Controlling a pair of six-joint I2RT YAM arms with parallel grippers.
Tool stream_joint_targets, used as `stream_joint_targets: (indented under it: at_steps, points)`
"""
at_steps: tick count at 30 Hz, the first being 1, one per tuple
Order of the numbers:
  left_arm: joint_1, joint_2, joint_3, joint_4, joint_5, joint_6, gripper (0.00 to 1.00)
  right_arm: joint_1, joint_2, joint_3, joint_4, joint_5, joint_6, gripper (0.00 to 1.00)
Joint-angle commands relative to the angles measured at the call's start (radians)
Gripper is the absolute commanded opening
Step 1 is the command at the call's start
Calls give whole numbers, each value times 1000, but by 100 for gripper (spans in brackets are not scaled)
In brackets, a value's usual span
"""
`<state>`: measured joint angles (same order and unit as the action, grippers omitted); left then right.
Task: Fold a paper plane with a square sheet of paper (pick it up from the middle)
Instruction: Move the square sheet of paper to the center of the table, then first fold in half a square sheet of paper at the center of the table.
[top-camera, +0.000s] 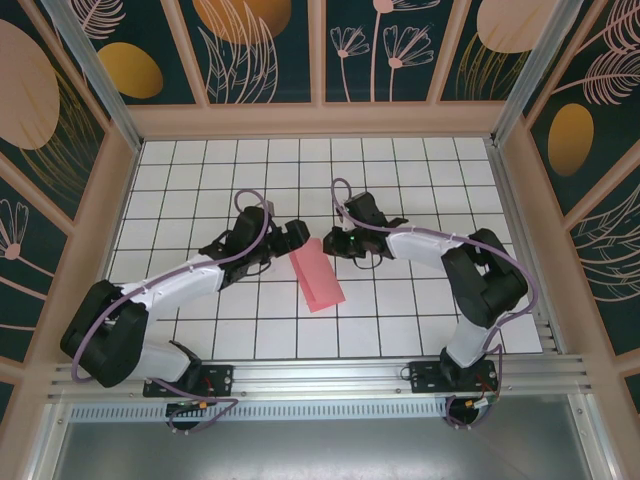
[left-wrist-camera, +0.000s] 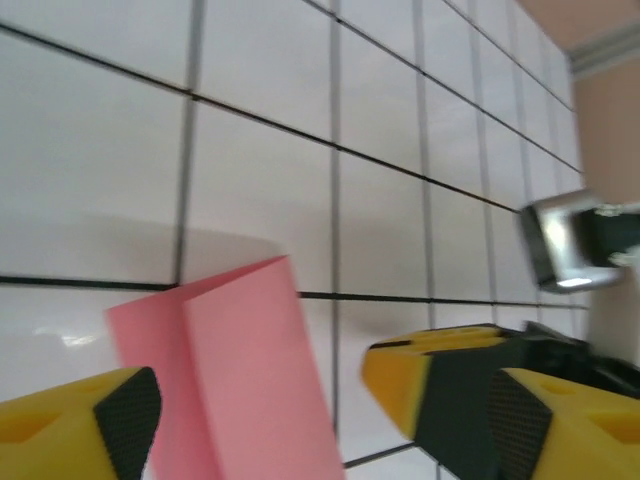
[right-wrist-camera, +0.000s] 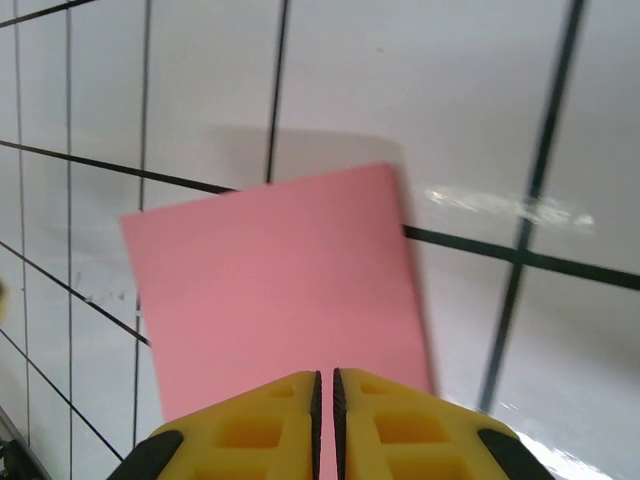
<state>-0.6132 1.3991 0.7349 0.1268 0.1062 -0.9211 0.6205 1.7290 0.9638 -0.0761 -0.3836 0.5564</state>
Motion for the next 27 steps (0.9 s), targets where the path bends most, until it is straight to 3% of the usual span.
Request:
stream_joint_targets:
  at_steps: [1, 6, 12, 19, 27]
  points:
    - [6, 39, -2, 181, 128, 1, 78, -15, -24, -49, 3, -48, -11, 15]
    - [4, 106, 32, 254, 204, -48, 56, -14, 6, -57, 27, -110, -22, 13]
    - [-7, 248, 98, 249, 245, -82, 39, -16, 53, -56, 45, -117, -10, 12]
    - [-14, 417, 230, 129, 202, -50, 31, -19, 101, -42, 47, -135, -15, 12]
    - [-13, 487, 232, 92, 165, -38, 24, -33, 121, -27, -10, -109, -21, 12]
